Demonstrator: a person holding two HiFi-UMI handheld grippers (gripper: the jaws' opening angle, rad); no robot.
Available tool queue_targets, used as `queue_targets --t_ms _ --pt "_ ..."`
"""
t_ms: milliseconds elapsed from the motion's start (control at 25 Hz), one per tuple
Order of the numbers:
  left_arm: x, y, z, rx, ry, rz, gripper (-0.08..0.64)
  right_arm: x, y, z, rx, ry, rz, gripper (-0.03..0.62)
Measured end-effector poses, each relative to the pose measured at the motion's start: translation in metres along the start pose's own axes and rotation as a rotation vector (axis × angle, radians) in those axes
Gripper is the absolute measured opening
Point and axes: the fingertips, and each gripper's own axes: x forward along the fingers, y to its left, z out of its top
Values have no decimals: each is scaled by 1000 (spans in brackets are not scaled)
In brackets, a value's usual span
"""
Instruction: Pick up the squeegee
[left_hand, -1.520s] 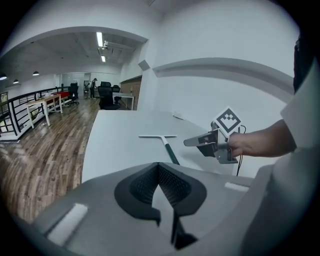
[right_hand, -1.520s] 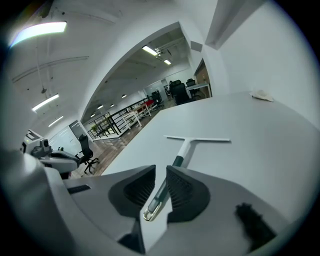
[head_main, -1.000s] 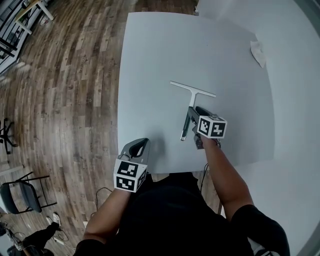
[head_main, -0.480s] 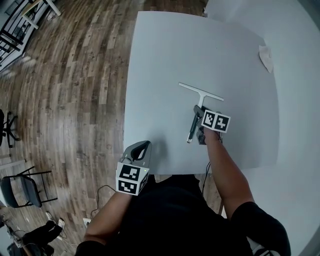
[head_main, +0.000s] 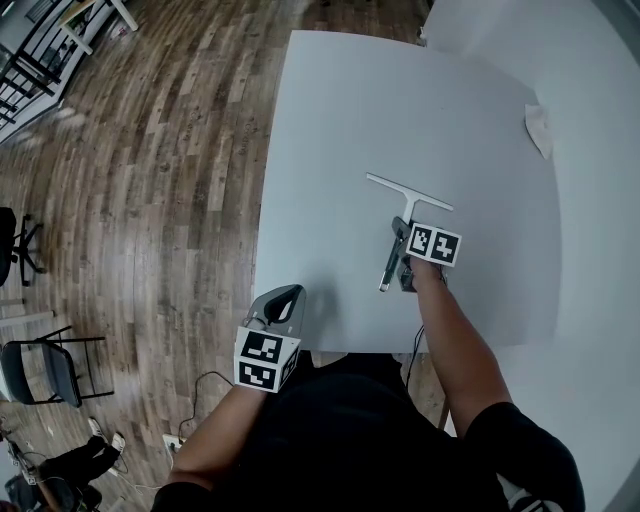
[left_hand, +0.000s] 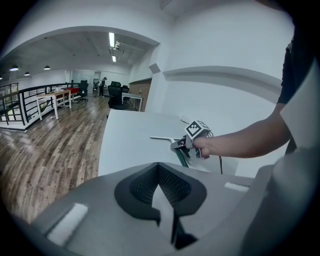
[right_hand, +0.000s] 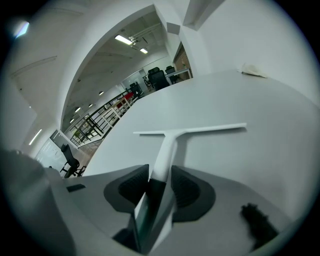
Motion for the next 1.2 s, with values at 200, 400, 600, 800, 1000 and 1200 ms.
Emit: queue_targets --t_ms 200,400,600,800,1000,1200 --pt "-3 -6 4 -7 -12 8 6 -3 -8 2 34 20 73 112" --pt "-4 -12 10 -11 -30 24 6 -23 -4 10 5 -30 127 106" --pt "-3 -34 18 -2 -48 36 6 -49 0 10 -26 -57 172 104" --pt "-6 -62 32 11 -91 43 6 -92 5 13 -6 -112 239 104" --pt "-11 -86 55 1 -169 69 6 -154 9 16 -28 -190 329 104" --pt "-20 -116 70 -32 -222 60 6 -221 11 17 -81 -255 383 104"
